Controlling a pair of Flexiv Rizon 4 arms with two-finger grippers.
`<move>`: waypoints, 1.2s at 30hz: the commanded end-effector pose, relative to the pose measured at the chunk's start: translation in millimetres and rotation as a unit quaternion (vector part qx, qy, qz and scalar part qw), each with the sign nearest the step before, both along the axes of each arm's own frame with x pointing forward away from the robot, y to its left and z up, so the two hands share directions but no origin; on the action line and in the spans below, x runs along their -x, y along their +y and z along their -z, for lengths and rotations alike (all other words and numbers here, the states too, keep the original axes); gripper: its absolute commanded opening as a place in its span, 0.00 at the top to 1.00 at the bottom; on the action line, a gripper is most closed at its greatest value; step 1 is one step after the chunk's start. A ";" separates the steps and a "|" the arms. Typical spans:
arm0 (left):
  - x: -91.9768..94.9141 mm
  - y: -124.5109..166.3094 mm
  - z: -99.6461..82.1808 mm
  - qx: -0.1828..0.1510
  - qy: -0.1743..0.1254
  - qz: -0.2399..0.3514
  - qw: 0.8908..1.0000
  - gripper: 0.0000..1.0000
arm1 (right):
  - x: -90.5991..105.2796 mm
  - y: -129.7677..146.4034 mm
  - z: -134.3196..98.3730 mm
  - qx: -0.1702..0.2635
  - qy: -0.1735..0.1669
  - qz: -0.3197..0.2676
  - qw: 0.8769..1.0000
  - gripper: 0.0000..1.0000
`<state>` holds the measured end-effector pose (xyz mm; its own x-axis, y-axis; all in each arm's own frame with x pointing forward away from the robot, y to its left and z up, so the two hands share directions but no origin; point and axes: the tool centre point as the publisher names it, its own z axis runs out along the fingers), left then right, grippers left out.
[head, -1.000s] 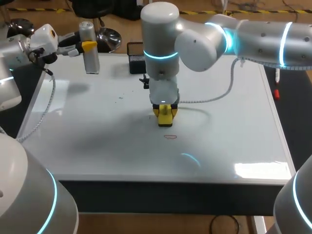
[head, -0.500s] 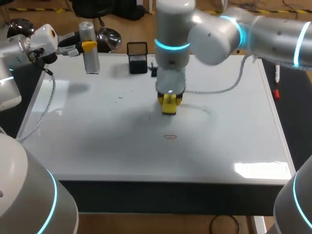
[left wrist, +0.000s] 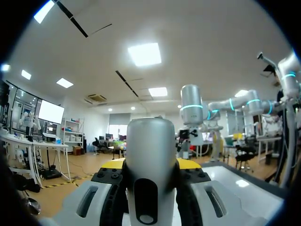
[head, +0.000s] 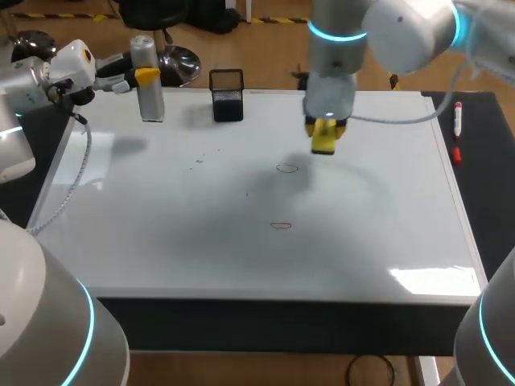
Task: Pick up the inspection probe, press it on each red-marked spot on the whiteboard one by one, put down the probe, pick up the eraser, and wipe off all the red marks.
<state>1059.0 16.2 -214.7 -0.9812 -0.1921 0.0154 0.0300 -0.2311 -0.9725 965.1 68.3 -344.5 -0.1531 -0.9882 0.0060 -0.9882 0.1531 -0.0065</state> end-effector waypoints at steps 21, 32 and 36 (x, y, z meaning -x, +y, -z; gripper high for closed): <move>1.1 -0.8 -1.4 0.000 0.000 -0.002 1.000 1.00 | -49.5 -135.5 1.4 -0.002 0.021 0.087 0.996 1.00; 1.1 -0.8 -1.4 0.000 0.000 -0.002 1.000 1.00 | -55.0 -162.3 0.8 0.011 0.030 0.103 0.994 1.00; 1.1 -0.8 -1.4 0.000 0.000 -0.002 1.000 1.00 | -55.9 -165.2 -0.4 0.010 0.028 0.105 0.994 1.00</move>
<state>1059.0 16.3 -214.7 -0.9812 -0.1922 0.0155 0.0300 -0.2311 -0.9725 1020.7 -94.4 -346.0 -0.3572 -0.9331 0.0413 -0.9324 0.3588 0.0431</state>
